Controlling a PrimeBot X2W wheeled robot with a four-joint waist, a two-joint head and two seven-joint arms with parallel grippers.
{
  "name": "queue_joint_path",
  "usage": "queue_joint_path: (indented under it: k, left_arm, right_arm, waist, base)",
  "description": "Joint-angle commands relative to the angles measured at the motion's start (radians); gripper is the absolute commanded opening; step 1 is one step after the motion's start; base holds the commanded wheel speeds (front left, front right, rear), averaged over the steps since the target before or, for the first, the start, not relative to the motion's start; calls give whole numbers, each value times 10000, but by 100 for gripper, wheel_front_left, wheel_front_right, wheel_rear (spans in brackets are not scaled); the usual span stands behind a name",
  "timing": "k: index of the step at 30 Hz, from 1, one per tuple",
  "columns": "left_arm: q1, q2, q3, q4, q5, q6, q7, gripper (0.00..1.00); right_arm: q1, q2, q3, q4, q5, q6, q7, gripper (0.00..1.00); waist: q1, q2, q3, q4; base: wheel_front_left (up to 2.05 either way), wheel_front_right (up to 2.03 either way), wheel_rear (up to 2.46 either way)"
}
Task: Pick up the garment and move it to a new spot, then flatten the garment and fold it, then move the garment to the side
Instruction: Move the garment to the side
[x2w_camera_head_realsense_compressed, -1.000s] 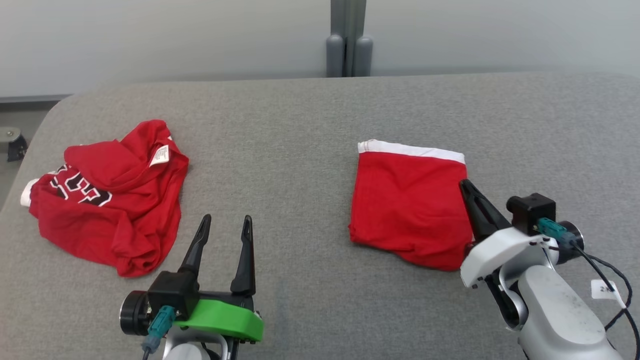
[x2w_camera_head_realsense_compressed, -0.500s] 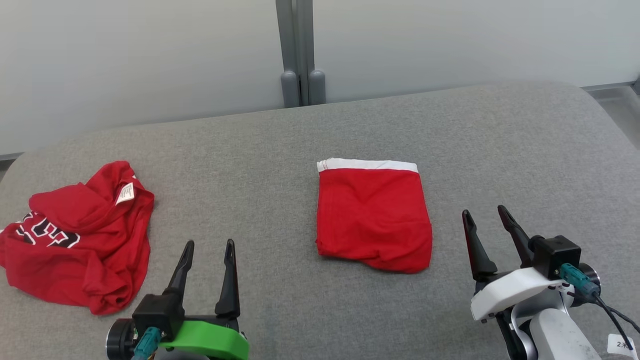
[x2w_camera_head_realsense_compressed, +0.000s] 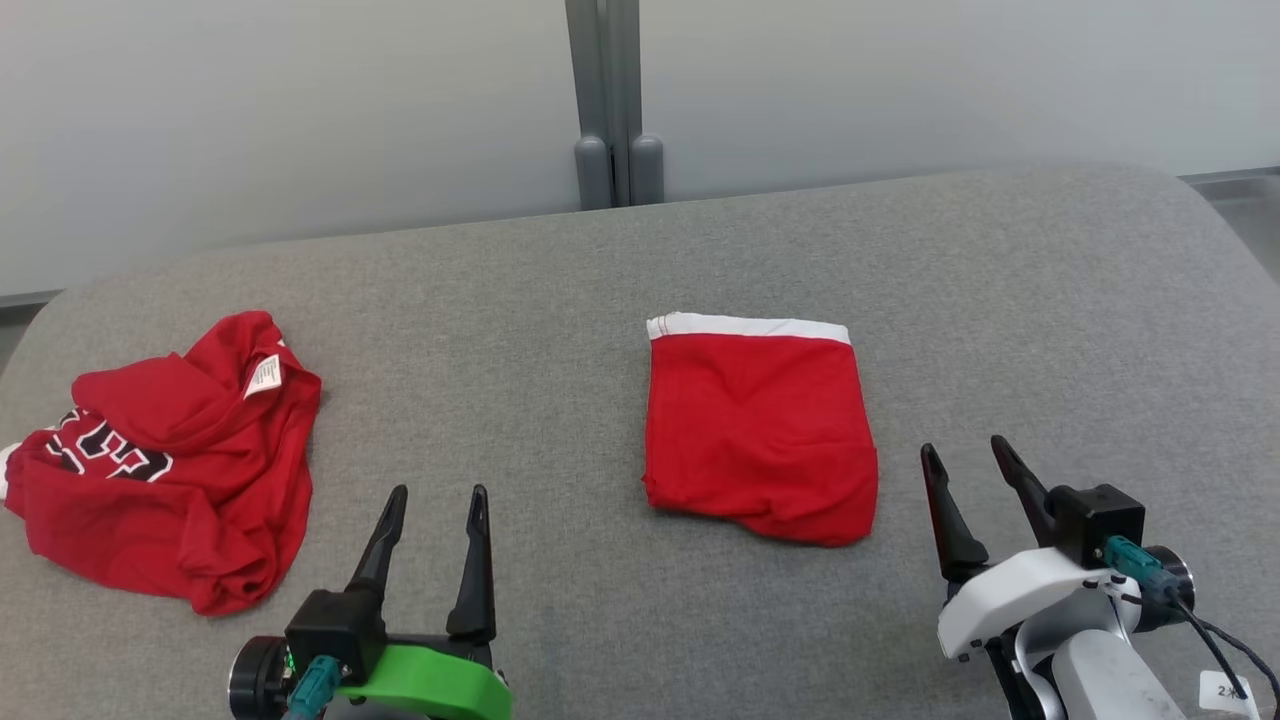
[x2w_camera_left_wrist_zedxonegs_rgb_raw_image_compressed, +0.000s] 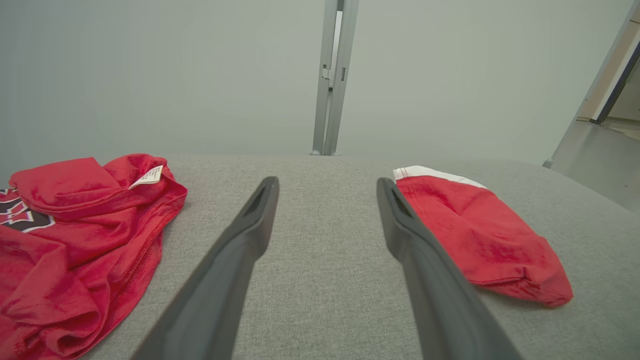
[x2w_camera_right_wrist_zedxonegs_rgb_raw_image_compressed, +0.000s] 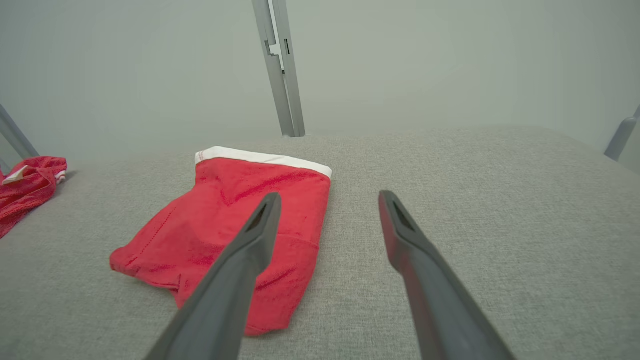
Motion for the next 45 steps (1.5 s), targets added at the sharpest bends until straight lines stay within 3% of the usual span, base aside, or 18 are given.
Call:
queue_joint_path:
  k: [1,10,23,29,31,45]
  left_arm:
    - [-184,39,-44,41,60,-30,-4,100]
    - [-793,39,-347,73,148,-3,-4,100]
    - [-1191,37,-713,148,47,94,-4,100]
    - [-1288,37,-757,216,72,113,-4,100]
    - [-1291,37,-802,227,107,101,-4,100]
    - [-1202,39,-1176,174,299,4,-4,100]
  right_arm:
    - [-202,-14,-22,142,-94,0,93,100]
    - [-1516,-10,-527,1535,-381,0,939,100]
    - [-3061,-273,-333,3966,1711,0,1984,100]
    - [-3424,-531,403,4455,2235,0,2258,100]
    - [-3502,-687,696,4590,2100,0,2089,0]
    - [-4095,-1820,2627,5002,1306,-6,1317,0]
  waist:
    - [0,0,209,207]
    - [0,0,1276,1011]
    - [0,0,1765,1803]
    - [0,0,1795,1872]
    - [0,0,1739,1839]
    - [0,0,1340,928]
  base:
    - [0,0,0]
    - [0,0,0]
    - [0,0,0]
    - [0,0,0]
    - [0,0,0]
    - [0,0,0]
